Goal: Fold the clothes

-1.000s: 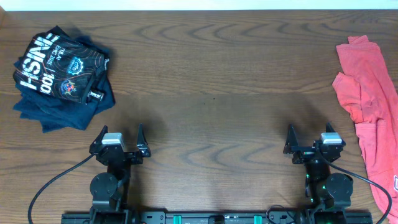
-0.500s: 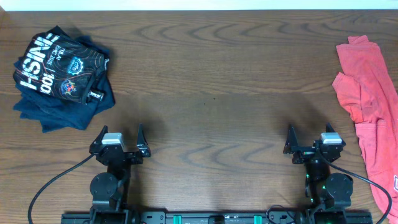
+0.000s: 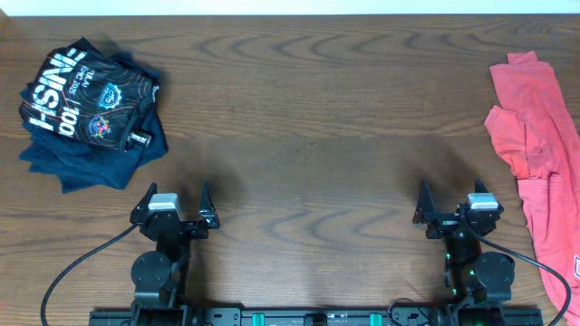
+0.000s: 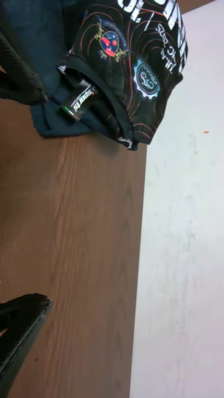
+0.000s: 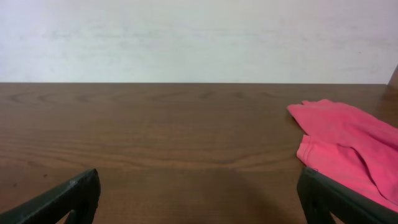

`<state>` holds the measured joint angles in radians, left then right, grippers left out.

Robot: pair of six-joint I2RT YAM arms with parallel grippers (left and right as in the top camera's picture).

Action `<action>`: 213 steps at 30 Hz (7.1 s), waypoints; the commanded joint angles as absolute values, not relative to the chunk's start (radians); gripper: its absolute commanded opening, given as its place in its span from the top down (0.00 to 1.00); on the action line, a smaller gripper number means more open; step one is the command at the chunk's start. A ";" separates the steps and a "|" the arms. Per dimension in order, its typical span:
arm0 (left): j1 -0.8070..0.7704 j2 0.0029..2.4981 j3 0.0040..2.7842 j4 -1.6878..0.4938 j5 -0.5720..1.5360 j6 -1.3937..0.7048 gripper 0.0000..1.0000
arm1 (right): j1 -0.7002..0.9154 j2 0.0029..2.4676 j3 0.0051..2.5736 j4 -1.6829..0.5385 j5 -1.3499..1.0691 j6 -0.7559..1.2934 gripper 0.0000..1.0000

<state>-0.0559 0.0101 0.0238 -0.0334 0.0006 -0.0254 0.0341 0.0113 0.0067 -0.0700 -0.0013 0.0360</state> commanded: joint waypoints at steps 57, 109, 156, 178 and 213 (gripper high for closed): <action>-0.051 0.672 0.516 -0.388 0.150 -0.144 0.02 | 0.020 0.832 0.627 -0.477 0.064 0.107 0.01; -0.051 0.833 0.591 -0.515 0.149 -0.144 0.02 | -0.605 1.542 0.729 -0.076 -0.146 0.206 0.99; -0.079 0.984 0.590 -0.248 0.339 -0.236 0.02 | 0.175 1.341 0.737 -0.199 0.369 0.260 0.02; -0.530 1.721 0.596 0.612 0.355 -0.456 0.06 | -0.094 1.321 0.737 -0.443 0.335 0.303 0.01; -0.549 1.686 0.850 0.481 0.352 -0.456 0.94 | -0.094 1.321 0.737 -0.449 0.273 0.303 0.01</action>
<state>-0.5533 1.7267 0.8314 0.5007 0.3531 -0.4904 -0.0830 1.3334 0.7265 -0.4515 0.2813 0.2852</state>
